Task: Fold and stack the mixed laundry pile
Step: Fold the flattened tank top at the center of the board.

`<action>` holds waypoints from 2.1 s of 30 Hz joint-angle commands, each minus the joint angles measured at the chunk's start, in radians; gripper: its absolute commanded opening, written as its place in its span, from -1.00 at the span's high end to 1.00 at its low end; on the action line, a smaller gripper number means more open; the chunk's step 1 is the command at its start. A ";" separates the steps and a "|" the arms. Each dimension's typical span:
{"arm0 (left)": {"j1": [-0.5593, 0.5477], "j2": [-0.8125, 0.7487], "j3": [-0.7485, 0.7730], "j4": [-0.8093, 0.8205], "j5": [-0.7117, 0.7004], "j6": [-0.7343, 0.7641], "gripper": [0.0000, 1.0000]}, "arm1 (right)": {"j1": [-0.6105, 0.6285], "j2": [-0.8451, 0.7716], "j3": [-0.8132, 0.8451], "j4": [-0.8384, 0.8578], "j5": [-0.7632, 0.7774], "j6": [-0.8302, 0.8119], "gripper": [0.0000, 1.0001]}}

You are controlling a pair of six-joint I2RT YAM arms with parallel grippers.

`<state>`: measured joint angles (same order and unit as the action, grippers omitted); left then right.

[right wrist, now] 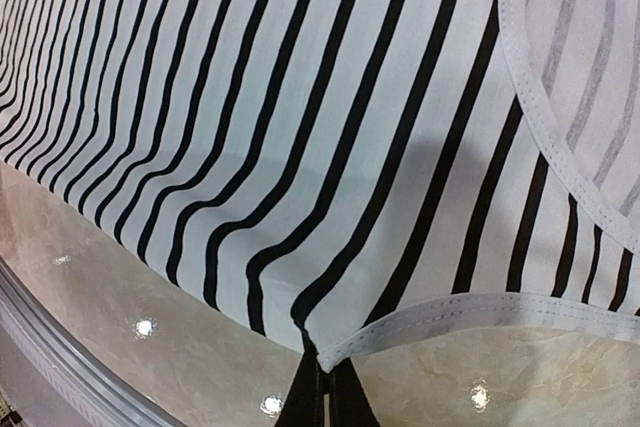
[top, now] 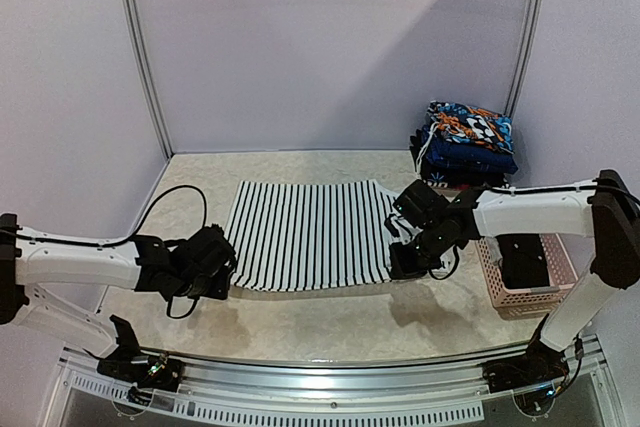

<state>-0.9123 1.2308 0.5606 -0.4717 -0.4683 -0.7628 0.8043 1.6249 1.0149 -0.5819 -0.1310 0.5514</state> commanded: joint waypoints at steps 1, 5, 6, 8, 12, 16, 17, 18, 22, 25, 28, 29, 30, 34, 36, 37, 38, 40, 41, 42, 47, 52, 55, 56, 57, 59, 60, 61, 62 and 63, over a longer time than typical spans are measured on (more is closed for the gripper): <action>0.003 0.016 0.035 -0.023 -0.034 0.023 1.00 | -0.019 0.019 0.042 -0.041 0.025 -0.028 1.00; 0.018 0.032 0.052 -0.023 -0.039 0.036 1.00 | -0.034 0.035 0.067 -0.059 0.025 -0.043 1.00; 0.022 0.036 0.056 -0.022 -0.040 0.039 1.00 | -0.036 0.038 0.075 -0.063 0.025 -0.047 1.00; 0.030 0.044 0.063 -0.020 -0.041 0.046 1.00 | -0.042 0.045 0.086 -0.069 0.027 -0.055 1.00; 0.052 0.059 0.072 -0.008 -0.038 0.063 1.00 | -0.056 0.059 0.110 -0.081 0.027 -0.070 1.00; 0.074 0.076 0.086 0.005 -0.036 0.081 1.00 | -0.070 0.079 0.138 -0.090 0.023 -0.087 1.00; 0.080 0.080 0.089 0.011 -0.034 0.086 1.00 | -0.076 0.084 0.144 -0.092 0.022 -0.089 1.00; 0.086 0.086 0.093 0.015 -0.032 0.091 1.00 | -0.079 0.089 0.150 -0.093 0.021 -0.095 1.00; 0.114 0.114 0.114 0.035 -0.028 0.112 1.00 | -0.100 0.110 0.178 -0.100 0.018 -0.110 1.00; 0.131 0.143 0.127 0.053 -0.023 0.128 1.00 | -0.115 0.127 0.206 -0.109 0.014 -0.124 1.00; 0.146 0.163 0.139 0.069 -0.026 0.142 1.00 | -0.125 0.148 0.233 -0.121 0.012 -0.140 1.00; 0.151 0.168 0.143 0.072 -0.026 0.149 1.00 | -0.129 0.154 0.241 -0.124 0.011 -0.143 1.00; 0.156 0.174 0.147 0.074 -0.026 0.153 1.00 | -0.131 0.163 0.249 -0.126 0.009 -0.147 1.00; 0.174 0.199 0.166 0.089 -0.023 0.175 1.00 | -0.143 0.189 0.270 -0.128 0.005 -0.157 1.00; 0.181 0.208 0.173 0.096 -0.025 0.181 1.00 | -0.146 0.198 0.274 -0.126 0.002 -0.158 1.00; 0.184 0.213 0.176 0.100 -0.026 0.185 1.00 | -0.147 0.202 0.277 -0.125 0.002 -0.159 1.00; 0.190 0.219 0.178 0.103 -0.027 0.187 1.00 | -0.148 0.207 0.278 -0.124 0.003 -0.158 1.00; 0.196 0.232 0.182 0.110 -0.028 0.191 1.00 | -0.151 0.213 0.281 -0.120 0.004 -0.160 1.00; 0.200 0.238 0.184 0.114 -0.029 0.193 1.00 | -0.151 0.216 0.283 -0.120 0.004 -0.160 1.00; 0.202 0.245 0.186 0.118 -0.029 0.194 1.00 | -0.152 0.219 0.284 -0.120 0.005 -0.160 1.00; 0.204 0.269 0.192 0.137 -0.032 0.197 1.00 | -0.156 0.236 0.288 -0.113 0.010 -0.157 1.00; 0.204 0.291 0.200 0.151 -0.039 0.200 1.00 | -0.157 0.248 0.295 -0.113 0.022 -0.153 1.00; 0.204 0.298 0.202 0.153 -0.049 0.200 1.00 | -0.161 0.257 0.302 -0.114 0.029 -0.153 1.00; 0.205 0.300 0.203 0.153 -0.053 0.199 1.00 | -0.162 0.261 0.305 -0.114 0.030 -0.153 1.00; 0.205 0.301 0.204 0.153 -0.056 0.199 1.00 | -0.163 0.264 0.308 -0.114 0.031 -0.153 1.00; 0.205 0.302 0.206 0.151 -0.061 0.199 1.00 | -0.164 0.271 0.315 -0.115 0.033 -0.152 1.00; 0.206 0.302 0.207 0.151 -0.066 0.199 1.00 | -0.164 0.271 0.320 -0.117 0.035 -0.152 1.00; 0.208 0.302 0.208 0.149 -0.070 0.199 1.00 | -0.165 0.273 0.323 -0.117 0.038 -0.152 1.00; 0.210 0.303 0.208 0.149 -0.073 0.198 1.00 | -0.165 0.274 0.326 -0.118 0.040 -0.151 1.00; 0.213 0.304 0.208 0.149 -0.076 0.200 1.00 | -0.165 0.275 0.331 -0.120 0.042 -0.152 1.00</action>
<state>-0.7208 1.5234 0.7513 -0.3313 -0.5106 -0.5709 0.6491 1.8759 1.3106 -0.6907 -0.1192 0.4019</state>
